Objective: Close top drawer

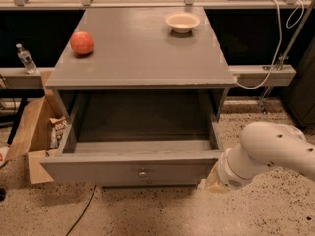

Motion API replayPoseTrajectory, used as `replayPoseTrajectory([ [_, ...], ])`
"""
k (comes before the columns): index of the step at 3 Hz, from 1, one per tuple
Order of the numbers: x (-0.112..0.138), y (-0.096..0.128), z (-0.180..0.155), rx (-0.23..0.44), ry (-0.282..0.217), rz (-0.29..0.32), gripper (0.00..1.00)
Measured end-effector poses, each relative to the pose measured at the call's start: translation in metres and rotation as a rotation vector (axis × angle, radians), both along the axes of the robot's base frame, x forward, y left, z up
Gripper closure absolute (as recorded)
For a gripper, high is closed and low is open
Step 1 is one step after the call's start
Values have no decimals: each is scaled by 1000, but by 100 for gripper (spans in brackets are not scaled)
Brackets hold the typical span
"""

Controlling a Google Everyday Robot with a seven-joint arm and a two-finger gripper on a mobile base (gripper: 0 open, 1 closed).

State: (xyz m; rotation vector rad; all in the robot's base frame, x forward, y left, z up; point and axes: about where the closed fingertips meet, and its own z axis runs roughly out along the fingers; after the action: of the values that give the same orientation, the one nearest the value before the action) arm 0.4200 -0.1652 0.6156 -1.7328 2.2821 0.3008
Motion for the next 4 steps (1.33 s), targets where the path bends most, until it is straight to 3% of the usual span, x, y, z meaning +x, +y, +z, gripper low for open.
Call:
replayPoseTrajectory([
  [1, 25, 6, -13, 14, -77, 29, 100],
  [3, 54, 14, -15, 28, -162, 48, 100],
  [4, 84, 21, -13, 49, -222, 63, 100],
])
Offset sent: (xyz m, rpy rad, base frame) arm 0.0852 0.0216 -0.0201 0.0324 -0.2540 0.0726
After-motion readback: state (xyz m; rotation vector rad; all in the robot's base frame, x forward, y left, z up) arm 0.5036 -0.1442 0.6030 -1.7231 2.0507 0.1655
